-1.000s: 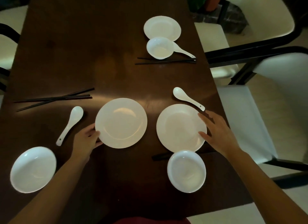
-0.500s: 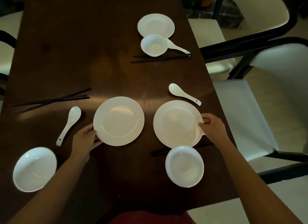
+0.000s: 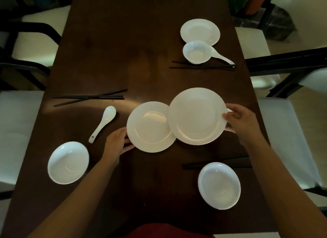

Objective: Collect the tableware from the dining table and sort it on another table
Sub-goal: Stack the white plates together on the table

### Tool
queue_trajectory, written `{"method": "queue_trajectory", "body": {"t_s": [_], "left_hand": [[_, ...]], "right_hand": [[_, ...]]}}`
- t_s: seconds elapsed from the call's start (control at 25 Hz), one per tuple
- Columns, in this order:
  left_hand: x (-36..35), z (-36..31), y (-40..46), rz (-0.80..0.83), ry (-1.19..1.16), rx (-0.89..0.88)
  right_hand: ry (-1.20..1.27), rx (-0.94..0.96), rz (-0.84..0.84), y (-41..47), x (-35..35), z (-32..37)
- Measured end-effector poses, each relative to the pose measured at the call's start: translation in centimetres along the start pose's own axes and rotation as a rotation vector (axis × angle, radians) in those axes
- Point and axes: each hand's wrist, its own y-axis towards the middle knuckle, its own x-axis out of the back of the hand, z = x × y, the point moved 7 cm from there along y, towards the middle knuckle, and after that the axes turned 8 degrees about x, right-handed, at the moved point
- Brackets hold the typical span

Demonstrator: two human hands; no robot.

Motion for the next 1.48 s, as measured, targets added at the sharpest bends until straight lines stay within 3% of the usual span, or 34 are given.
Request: {"method": "queue_trajectory", "body": {"t_s": [0.16,0.44,0.68,0.8,1.04,1.28,1.48], "left_hand": [[0.3,0.3,-0.3,-0.011,-0.119,0.061],[0.4,-0.1,0.2,-0.027,0.004,-0.108],[-0.6,-1.6,0.5,-0.035,0.038,-0.2],[-0.8,-2.2,1.0,-0.006,0.083,-0.23],[-0.9,-3.2,1.8,-0.082,0.094,-0.236],[-0.6,-3.6,2.0,-0.198,0.286,-0.381],[-1.3,-4.1,2.4,-0.224,0.32,-0.361]], "right_hand": [[0.192,-0.11,0.13,0.1,-7.1,0.1],[0.108,-0.194,0.188,0.0,-13.9,-1.1],[-0.461,0.162,0.172,0.8,-13.2,-0.6],[-0.608,0.188,0.153,1.5,-13.4,-0.7],[-0.444,0.186,0.148,2.8,-13.7,0.0],[-0.422,0.137,0.177,3.3,-13.7,-0.4],[-0.355,0.088,0.154,4.0,-13.6,-0.7]]}}
